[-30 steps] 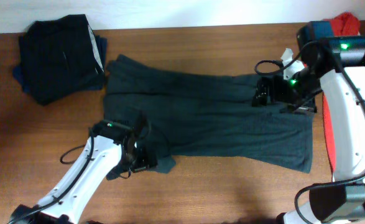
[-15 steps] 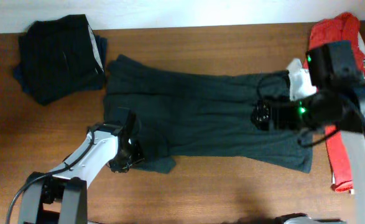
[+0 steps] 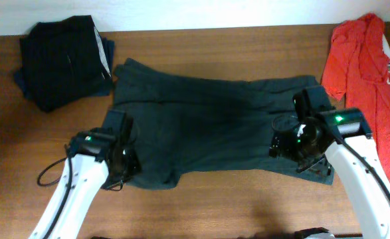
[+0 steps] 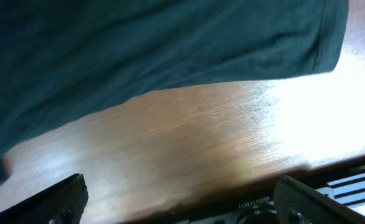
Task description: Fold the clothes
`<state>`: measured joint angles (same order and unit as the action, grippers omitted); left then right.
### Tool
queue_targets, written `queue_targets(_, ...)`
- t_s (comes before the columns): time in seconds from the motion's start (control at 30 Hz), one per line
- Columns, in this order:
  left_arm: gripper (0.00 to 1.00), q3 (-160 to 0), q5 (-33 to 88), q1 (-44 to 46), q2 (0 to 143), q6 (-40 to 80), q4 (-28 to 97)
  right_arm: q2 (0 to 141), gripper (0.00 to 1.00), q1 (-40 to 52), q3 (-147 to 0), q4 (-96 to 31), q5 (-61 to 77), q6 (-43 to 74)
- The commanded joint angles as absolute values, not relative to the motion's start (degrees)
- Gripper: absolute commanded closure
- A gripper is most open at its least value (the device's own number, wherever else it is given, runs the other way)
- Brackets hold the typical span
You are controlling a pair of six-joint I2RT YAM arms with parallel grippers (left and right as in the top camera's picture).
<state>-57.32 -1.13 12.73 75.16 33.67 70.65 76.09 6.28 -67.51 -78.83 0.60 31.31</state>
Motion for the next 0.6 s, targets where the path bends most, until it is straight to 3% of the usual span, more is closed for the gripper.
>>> queue_targets(0.0, 0.99, -57.87, -5.54, 12.58, 70.98, 33.61, 71.85, 75.88, 0.01, 0.99, -61.23, -76.12, -1.74, 35.7)
queue_targets(0.07, 0.99, -57.84, -5.85, 12.58, 71.29, 33.63, 70.91, 76.69, 0.01, -5.87, -59.31, -73.65, -0.56, 35.68)
queue_targets(0.1, 0.93, -57.84, -5.85, 12.58, 71.29, 33.63, 70.06, 77.54, 0.01, -9.52, -58.76, -72.34, 0.3, 35.66)
queue_targets(0.23, 0.93, -57.84, -5.85, 12.58, 72.25, 33.63, 66.37, 82.5, 0.01, -13.54, -58.7, -70.91, 0.8, 35.66)
queue_targets(0.27, 0.75, -57.84, -5.87, 12.58, 73.32, 33.61, 66.41, 83.96, 0.01, -13.54, -58.7, -70.74, 0.8, 35.66)
queue_targets(0.3, 0.45, -57.84, -5.87, 12.58, 74.46, 33.61, 67.7, 85.45, 0.01, -13.54, -58.67, -70.59, 0.8, 35.68)
queue_targets(0.33, 0.34, -57.84, -5.85, 12.58, 76.25, 33.61, 69.38, 86.41, 0.01, -13.54, -58.67, -70.61, 0.8, 35.66)
queue_targets(0.43, 0.33, -57.69, -5.19, 12.58, 81.67, 33.63, 75.92, 86.91, 0.01, -13.54, -58.67, -70.43, 0.82, 35.62)
queue_targets(0.57, 0.33, -47.11, 6.02, 12.62, 83.22, 32.93, 68.97, 86.91, 0.01, -13.54, -58.67, -69.95, 0.82, 34.76)
